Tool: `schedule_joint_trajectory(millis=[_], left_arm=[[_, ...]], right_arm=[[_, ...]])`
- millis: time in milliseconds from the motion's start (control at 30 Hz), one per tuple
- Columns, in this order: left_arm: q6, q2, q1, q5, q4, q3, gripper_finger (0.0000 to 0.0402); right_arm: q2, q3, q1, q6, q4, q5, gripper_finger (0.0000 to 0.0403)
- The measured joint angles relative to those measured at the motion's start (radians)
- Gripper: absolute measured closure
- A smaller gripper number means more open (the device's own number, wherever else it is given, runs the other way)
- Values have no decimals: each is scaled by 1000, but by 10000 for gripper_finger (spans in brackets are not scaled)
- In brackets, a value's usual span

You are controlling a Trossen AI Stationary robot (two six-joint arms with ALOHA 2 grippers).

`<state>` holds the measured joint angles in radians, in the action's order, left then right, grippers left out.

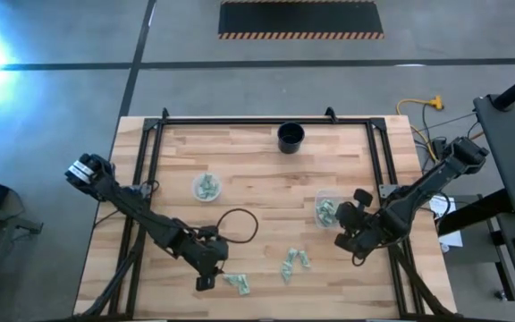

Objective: Pick and place items into bin
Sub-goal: Put the white sweetener packet into the right transparent bin

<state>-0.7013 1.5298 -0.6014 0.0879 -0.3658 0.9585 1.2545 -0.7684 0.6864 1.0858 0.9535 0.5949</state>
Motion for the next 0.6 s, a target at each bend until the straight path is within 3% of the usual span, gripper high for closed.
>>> schedule_joint_trajectory(millis=[333, 600], left_arm=[[-50, 12, 0, -26, 2, -6, 226], [85, 20, -28, -26, 60, -6, 226]], right_arm=[[5, 22, -21, -10, -9, 45, 394], [5, 36, -22, -12, -54, 64, 374]])
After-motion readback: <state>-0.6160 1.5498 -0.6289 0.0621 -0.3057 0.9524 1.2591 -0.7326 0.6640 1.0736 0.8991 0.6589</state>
